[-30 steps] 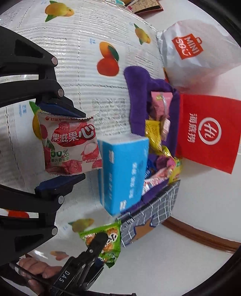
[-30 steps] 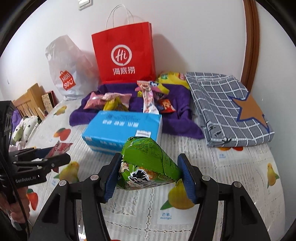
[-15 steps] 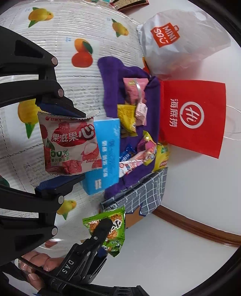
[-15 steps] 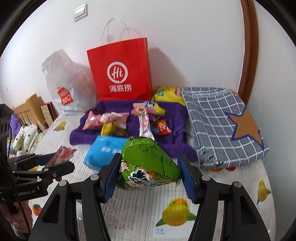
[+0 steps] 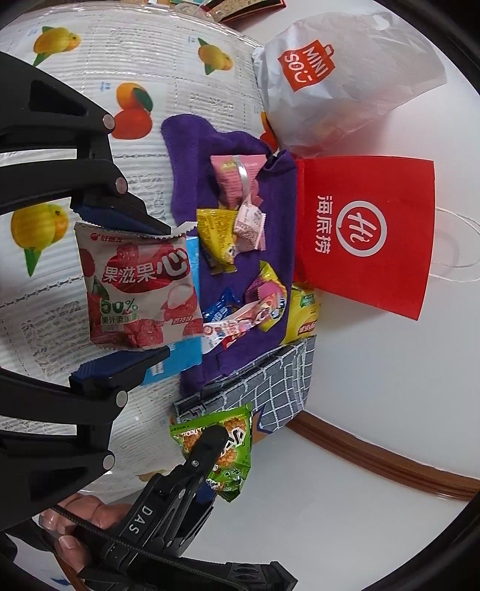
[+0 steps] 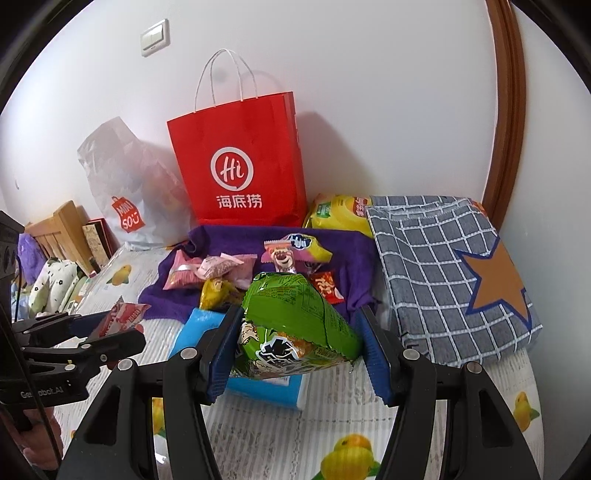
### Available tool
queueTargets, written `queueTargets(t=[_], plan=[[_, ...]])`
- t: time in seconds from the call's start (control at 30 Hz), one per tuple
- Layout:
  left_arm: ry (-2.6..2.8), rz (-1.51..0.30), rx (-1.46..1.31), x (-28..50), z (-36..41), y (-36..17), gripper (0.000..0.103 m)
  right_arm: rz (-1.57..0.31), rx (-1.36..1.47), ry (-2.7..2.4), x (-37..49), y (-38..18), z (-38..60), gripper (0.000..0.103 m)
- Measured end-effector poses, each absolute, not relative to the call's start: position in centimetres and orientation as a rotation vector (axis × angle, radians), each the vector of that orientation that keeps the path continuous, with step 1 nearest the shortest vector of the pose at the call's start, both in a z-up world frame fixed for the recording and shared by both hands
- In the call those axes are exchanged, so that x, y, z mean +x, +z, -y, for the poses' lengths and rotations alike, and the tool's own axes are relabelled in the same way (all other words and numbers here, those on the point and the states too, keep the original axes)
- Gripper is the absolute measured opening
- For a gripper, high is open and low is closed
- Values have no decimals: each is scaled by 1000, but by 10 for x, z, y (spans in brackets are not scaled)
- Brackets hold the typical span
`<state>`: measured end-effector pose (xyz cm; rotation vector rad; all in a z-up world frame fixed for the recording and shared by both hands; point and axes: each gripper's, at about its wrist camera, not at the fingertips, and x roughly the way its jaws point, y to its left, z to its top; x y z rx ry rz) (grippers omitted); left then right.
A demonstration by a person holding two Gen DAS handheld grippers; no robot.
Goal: Organize snacks
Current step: 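Carry the red candy bag and green chip bag over the purple towel with both tools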
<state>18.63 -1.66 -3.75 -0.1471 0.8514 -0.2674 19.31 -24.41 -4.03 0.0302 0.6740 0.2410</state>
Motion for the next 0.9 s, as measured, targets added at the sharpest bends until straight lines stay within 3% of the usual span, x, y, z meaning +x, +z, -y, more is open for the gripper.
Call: queueTargets(t=[0.9], plan=[[-147,-810,-157,268,-26,-17,55,-665,5,243,295,-22,229,61]])
